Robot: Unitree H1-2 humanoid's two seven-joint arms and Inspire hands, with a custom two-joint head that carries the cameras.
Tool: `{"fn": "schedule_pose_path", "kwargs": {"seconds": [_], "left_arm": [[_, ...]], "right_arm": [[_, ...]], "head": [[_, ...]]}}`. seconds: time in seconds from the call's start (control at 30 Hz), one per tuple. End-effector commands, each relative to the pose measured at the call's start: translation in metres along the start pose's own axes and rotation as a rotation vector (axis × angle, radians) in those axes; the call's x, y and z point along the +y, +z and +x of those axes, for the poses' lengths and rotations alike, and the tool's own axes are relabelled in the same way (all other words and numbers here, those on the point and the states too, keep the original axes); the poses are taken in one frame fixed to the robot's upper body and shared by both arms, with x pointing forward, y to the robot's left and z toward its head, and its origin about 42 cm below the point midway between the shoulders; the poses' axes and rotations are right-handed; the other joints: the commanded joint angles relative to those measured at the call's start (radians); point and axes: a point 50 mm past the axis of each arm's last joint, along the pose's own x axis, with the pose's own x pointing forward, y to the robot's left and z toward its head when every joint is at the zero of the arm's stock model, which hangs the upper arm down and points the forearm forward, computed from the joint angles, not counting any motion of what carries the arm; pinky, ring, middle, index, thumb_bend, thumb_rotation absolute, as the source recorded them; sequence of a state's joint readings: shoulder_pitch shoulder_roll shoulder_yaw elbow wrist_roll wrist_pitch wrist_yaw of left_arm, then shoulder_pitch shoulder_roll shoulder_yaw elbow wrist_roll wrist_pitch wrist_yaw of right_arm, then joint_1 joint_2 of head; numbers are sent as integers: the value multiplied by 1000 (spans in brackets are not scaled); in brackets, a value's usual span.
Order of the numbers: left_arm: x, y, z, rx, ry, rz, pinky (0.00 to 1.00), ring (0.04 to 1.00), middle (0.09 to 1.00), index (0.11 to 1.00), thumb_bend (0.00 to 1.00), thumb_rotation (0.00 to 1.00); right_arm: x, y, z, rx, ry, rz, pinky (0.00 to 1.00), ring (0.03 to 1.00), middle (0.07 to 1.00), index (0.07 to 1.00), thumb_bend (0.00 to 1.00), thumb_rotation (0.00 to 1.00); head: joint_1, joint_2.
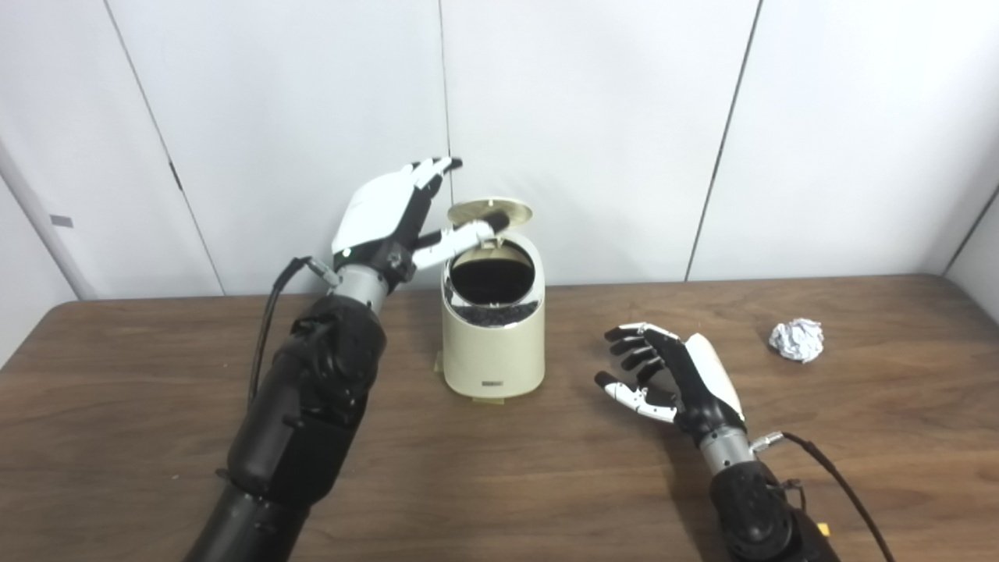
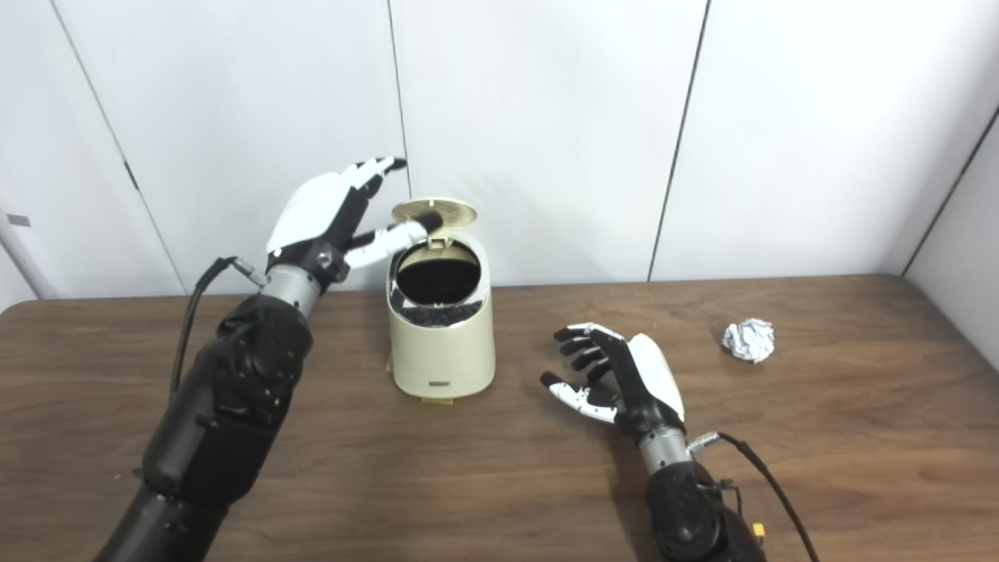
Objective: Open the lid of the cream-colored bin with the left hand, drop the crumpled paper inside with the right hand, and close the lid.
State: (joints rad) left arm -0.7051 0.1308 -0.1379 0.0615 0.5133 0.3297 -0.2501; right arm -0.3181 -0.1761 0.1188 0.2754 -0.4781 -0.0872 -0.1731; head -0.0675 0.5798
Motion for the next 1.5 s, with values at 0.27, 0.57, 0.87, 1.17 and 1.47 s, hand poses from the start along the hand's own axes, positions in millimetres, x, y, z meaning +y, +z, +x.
{"fn": "schedule_pose_path", "kwargs": {"seconds": [0.27,0.57,0.87,1.17,1.47], "left_arm": [[55,9,-12,-139,138,-640,952,922,896,892,826,1000],[44,-37,-74,-176,232,-476,725,789,778,758,279,719],[20,-82,-106,-93,275,-504,685,758,752,736,239,746],[11,-103,-124,-54,281,-497,725,785,769,749,282,886],[0,-113,-139,4,258,-558,782,815,795,770,252,812]], "right_arm": [[-14,21,16,-98,-56,-7,491,593,649,675,303,283],[-59,79,26,-172,-69,-320,504,646,773,759,575,213],[-124,94,54,-76,14,-625,658,855,918,846,976,293],[-172,86,87,14,78,-752,631,869,920,837,1000,340],[-195,63,99,142,122,-795,623,857,917,828,1000,307]], "head": [[4,-2],[-4,2],[-10,-3],[-11,-7],[-18,-8]]}}
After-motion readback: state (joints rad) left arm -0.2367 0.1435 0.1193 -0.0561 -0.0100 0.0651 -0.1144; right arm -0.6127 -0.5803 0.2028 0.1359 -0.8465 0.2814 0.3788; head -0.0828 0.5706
